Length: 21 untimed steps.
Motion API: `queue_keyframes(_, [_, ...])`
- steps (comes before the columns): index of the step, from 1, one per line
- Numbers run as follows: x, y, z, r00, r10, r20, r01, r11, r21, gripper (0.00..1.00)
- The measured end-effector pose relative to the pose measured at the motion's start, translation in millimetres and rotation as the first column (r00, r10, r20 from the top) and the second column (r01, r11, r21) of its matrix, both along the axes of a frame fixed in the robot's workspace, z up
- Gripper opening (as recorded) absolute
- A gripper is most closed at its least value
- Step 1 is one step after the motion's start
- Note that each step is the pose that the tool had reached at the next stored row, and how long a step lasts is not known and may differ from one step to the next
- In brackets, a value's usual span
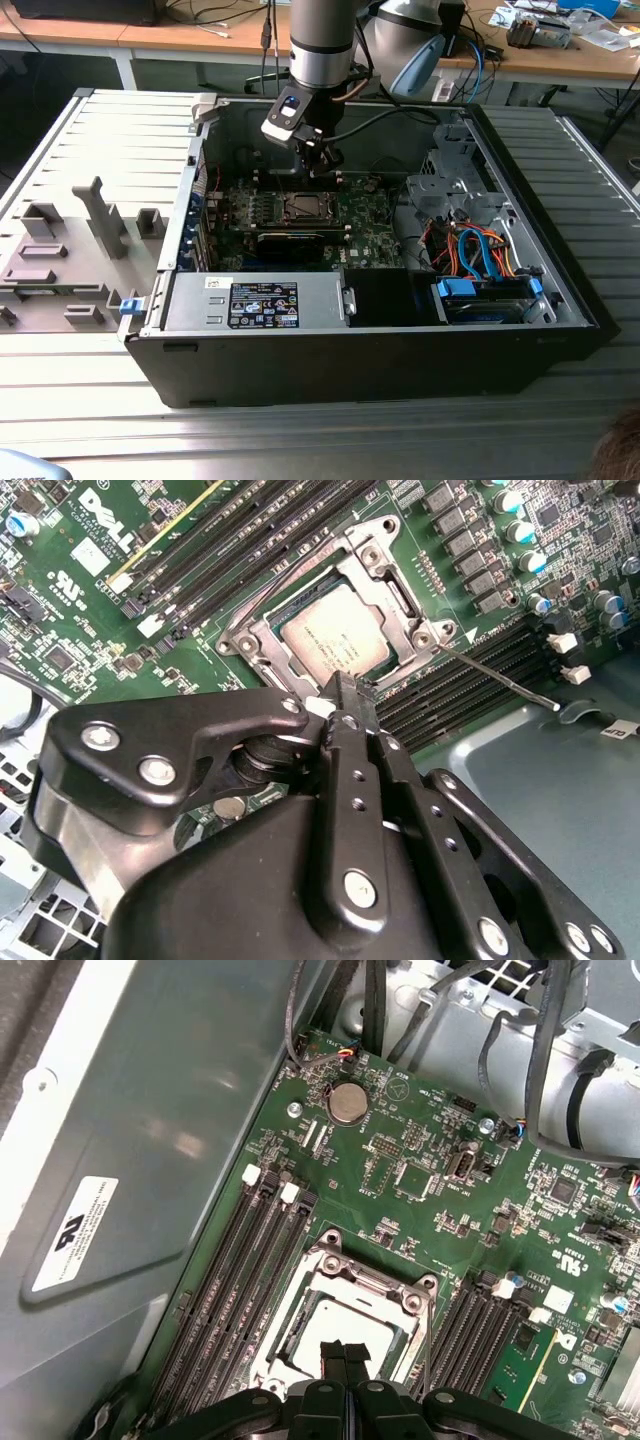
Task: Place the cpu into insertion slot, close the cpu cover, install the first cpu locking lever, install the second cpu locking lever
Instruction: 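Install the first cpu locking lever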
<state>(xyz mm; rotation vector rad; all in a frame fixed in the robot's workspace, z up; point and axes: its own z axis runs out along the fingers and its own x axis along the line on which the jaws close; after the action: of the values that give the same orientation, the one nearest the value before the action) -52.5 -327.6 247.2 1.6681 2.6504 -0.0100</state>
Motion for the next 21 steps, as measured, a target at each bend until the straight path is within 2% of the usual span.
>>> queue_keyframes(21, [0.0, 0.0, 0.0, 0.9998, 0.018, 0.0000, -0.018, 0.9998, 0.0001, 0.11])
